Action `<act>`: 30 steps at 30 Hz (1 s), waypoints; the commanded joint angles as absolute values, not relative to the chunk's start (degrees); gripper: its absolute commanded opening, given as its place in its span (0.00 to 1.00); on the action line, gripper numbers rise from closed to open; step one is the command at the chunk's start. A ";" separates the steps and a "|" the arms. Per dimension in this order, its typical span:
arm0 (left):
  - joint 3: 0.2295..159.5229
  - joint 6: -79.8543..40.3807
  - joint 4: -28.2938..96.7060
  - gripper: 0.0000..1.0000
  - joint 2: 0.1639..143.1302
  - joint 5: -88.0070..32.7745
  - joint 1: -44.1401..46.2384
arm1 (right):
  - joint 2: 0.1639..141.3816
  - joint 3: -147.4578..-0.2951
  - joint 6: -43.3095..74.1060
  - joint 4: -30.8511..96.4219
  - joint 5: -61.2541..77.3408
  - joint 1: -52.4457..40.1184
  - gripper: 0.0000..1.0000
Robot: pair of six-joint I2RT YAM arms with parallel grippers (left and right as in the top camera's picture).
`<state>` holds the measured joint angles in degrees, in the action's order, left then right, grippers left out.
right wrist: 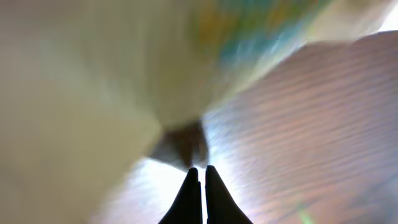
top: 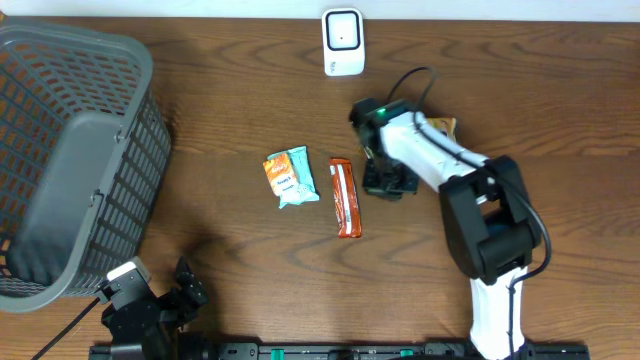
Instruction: Scan the item barcode
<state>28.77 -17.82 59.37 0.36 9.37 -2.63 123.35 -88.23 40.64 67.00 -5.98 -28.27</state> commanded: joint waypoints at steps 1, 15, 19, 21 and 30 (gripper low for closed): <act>28.71 -17.89 59.35 0.98 0.27 9.69 -2.83 | 122.43 -91.48 44.07 68.20 -7.42 -30.20 0.01; 28.71 -17.89 59.35 0.98 0.27 9.69 -2.83 | 113.21 -100.36 42.96 64.10 -7.44 -27.27 0.01; 28.71 -17.89 59.35 0.98 0.27 9.69 -2.83 | 114.39 -100.27 41.08 58.92 -9.04 -25.69 0.01; 28.71 -17.89 59.35 0.98 0.27 9.69 -2.83 | 115.59 -100.27 41.08 57.08 -10.02 -24.60 0.01; 28.71 -17.89 59.35 0.98 0.27 9.69 -2.83 | 127.39 -100.27 41.08 58.87 -8.82 -20.82 0.01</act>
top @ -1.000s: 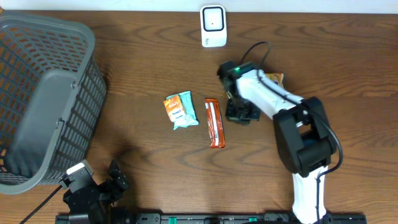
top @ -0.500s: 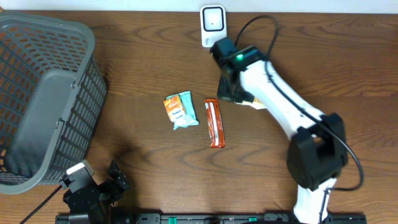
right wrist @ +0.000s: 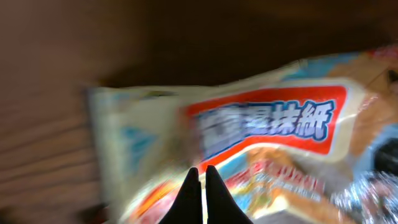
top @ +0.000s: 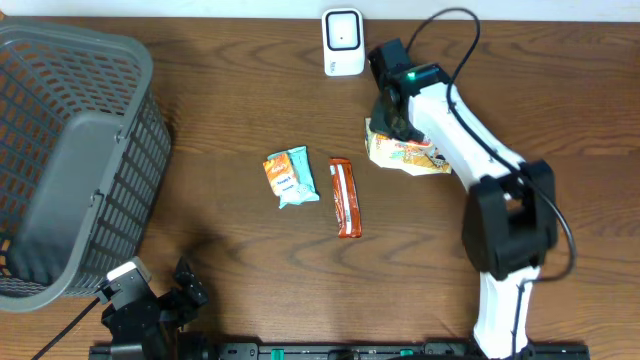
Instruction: Scan the item barcode
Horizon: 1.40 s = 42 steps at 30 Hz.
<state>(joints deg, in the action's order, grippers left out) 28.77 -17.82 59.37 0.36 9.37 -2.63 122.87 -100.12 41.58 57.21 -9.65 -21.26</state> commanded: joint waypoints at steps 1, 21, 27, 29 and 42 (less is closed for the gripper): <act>28.71 -17.89 59.35 0.98 0.27 9.69 -2.83 | 129.23 -100.27 41.10 59.77 -8.58 -20.82 0.01; 28.71 -17.89 59.35 0.98 0.27 9.69 -2.83 | 115.20 -101.16 39.27 64.01 -7.38 -22.50 0.01; 28.71 -17.87 59.35 0.98 0.27 9.69 -2.83 | 112.81 -101.12 36.05 62.15 -15.62 -22.44 0.09; 28.71 -17.89 59.35 0.98 0.27 9.69 -2.83 | 113.49 -101.12 32.75 62.15 -15.46 -22.22 0.40; 28.71 -17.89 59.35 0.98 0.27 9.69 -2.83 | 113.47 -101.14 -7.79 67.75 -13.37 -22.22 0.99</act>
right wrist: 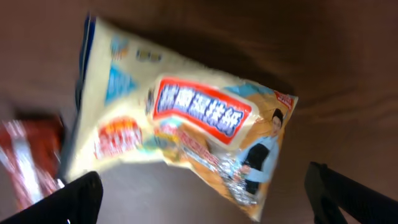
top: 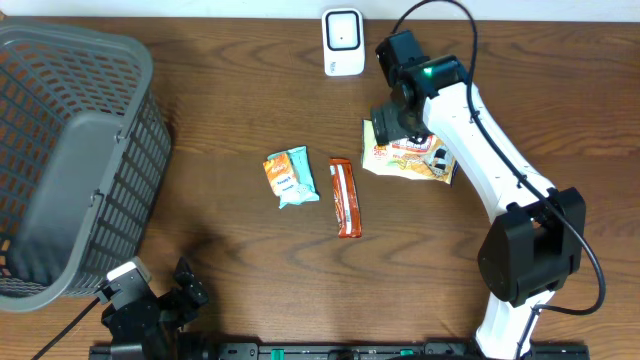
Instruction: Scan the item barcode
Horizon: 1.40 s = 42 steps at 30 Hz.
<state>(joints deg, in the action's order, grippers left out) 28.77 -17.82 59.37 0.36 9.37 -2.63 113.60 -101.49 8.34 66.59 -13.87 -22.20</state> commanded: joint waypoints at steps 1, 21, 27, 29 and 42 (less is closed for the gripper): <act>28.71 -17.89 59.35 0.98 0.27 9.69 -2.83 | 113.47 -101.12 -10.33 68.38 -13.37 -22.22 0.99; 28.71 -17.89 59.35 0.98 0.27 9.69 -2.83 | 113.49 -85.32 -21.96 55.18 -17.37 -23.46 0.99; 28.71 -17.89 59.35 0.98 0.27 9.69 -2.83 | 113.51 -80.23 -24.84 42.24 -21.19 -22.87 0.99; 28.71 -17.89 59.35 0.98 0.27 9.69 -2.83 | 113.56 -78.24 -26.00 39.31 -22.28 -22.48 0.99; 28.71 -17.89 59.35 0.98 0.27 9.69 -2.83 | 113.56 -72.29 -25.80 35.94 -22.79 -22.70 0.98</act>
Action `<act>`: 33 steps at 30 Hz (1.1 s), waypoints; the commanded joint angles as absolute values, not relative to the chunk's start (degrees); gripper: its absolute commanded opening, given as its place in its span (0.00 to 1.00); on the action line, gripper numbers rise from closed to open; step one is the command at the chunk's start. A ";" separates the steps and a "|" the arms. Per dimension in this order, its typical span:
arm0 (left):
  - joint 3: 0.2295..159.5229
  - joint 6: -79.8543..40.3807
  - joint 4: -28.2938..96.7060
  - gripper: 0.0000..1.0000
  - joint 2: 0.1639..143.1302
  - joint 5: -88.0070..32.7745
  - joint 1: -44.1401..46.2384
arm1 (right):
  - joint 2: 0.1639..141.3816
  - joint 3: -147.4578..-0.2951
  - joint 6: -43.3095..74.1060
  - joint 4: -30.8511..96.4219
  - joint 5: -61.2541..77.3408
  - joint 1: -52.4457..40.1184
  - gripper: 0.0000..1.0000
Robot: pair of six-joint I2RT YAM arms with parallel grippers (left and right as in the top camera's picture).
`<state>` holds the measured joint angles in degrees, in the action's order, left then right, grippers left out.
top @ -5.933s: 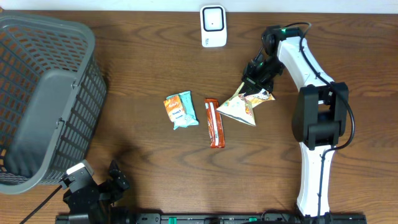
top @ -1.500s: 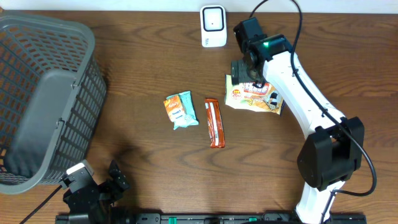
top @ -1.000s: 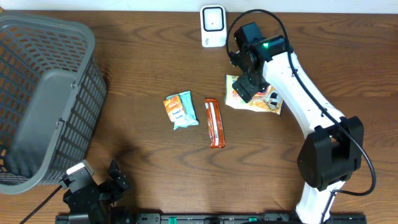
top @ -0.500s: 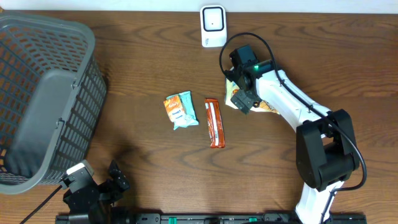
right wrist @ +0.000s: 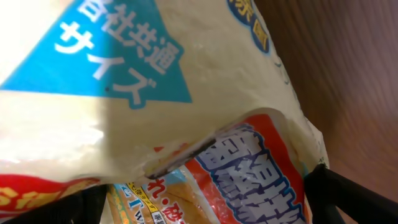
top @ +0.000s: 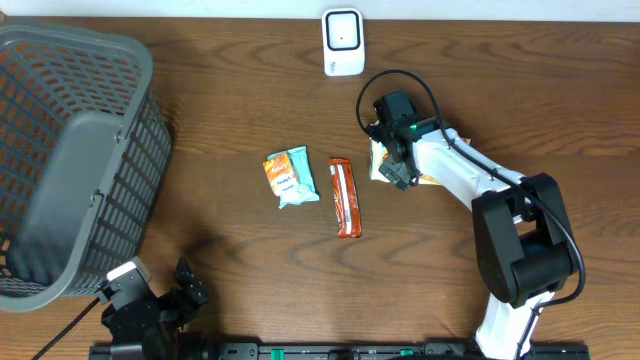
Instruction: Scan the item barcode
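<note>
The item, a cream snack packet [top: 379,159] with a red label and blue print, lies on the table right of centre. It fills the right wrist view [right wrist: 155,93]. My right gripper [top: 394,170] is low over its left end and open [right wrist: 208,208]. One dark finger [right wrist: 357,196] shows at the lower right and the other at the lower left, with the packet between them. The white scanner [top: 342,42] stands at the table's far edge. My left gripper [top: 186,288] rests at the near left edge; its jaws are too small to read.
A grey mesh basket [top: 70,150] fills the left side. A teal and orange snack packet [top: 290,177] and a red-brown bar [top: 345,197] lie in the middle, just left of the right arm. The arm's black cable [top: 385,78] loops toward the scanner.
My right gripper, then open and high over the packet, is now down at the packet's left end, still open. The packet now lies mostly under the arm.
At first my right gripper was shut low on the table, with the packet behind the arm. Then it was shut near the scanner, at the packet's left end. Later it hung open above the packet lying flat. Now it is open, close on the packet.
</note>
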<state>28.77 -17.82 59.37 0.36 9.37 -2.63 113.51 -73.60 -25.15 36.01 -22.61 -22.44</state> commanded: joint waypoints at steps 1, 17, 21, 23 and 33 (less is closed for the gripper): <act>28.71 -17.89 59.35 0.98 0.27 9.69 -2.83 | 113.56 -72.29 -25.78 36.01 -22.44 -22.65 0.97; 28.71 -17.89 59.35 0.98 0.27 9.69 -2.83 | 112.92 -73.56 18.41 42.92 12.43 -19.86 0.86; 28.71 -17.89 59.35 0.98 0.27 9.69 -2.83 | 109.45 -77.03 17.96 45.84 8.93 -19.92 0.99; 28.71 -17.89 59.35 0.98 0.27 9.69 -2.83 | 106.76 -78.98 16.51 47.55 7.88 -19.97 0.99; 28.71 -17.89 59.35 0.98 0.27 9.69 -2.83 | 98.15 -79.85 11.94 52.95 -6.68 -25.43 0.99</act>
<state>28.77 -17.82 59.37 0.36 9.37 -2.63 97.25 -80.29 13.32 51.72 2.26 -22.65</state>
